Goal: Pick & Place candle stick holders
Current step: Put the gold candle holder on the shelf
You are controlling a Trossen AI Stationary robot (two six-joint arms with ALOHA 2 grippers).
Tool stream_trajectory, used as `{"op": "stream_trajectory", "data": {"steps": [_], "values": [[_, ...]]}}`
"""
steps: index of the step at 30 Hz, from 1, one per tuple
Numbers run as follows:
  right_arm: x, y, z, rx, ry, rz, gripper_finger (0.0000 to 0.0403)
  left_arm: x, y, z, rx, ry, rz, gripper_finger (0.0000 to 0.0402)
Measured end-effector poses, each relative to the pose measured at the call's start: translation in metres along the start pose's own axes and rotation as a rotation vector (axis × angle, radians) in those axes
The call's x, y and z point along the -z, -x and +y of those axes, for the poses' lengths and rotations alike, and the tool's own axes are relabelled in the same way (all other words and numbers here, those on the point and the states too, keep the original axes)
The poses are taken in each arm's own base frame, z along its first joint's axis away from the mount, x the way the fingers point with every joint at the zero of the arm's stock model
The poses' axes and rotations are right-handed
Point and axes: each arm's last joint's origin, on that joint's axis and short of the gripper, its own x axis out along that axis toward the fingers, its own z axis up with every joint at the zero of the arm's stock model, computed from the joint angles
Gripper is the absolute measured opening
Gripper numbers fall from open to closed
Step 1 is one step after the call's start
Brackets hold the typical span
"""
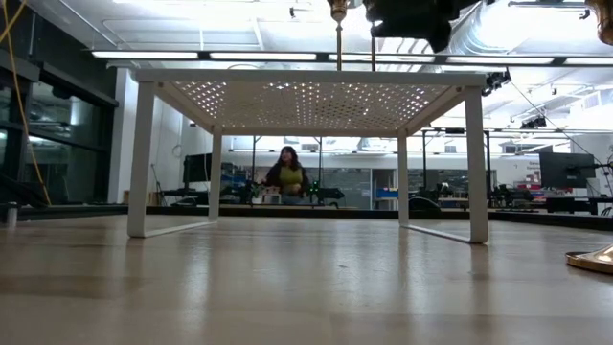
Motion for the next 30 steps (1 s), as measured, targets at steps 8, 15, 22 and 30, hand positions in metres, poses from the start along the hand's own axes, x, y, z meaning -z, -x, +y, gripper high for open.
{"op": "stream_trajectory", "data": {"steps": [8,15,22,30], "values": [[0.0,0.023,0.0,-0.062,-0.044,0.067,0.0152,0.0,0.0,-0.002,0.004,0.023,0.001,0.0335],[0.002,0.047,0.005,-0.18,-0.003,0.131,0.0152,-0.001,0.0,-0.006,0.016,0.088,0.0,0.0335],[0.014,0.074,0.004,-0.255,0.054,0.289,0.0152,0.0,0.0,-0.01,0.033,0.136,0.052,0.0335],[0.034,0.096,0.005,-0.337,0.121,0.505,0.0152,0.001,0.0,-0.012,0.046,0.156,0.101,0.0335]]}}
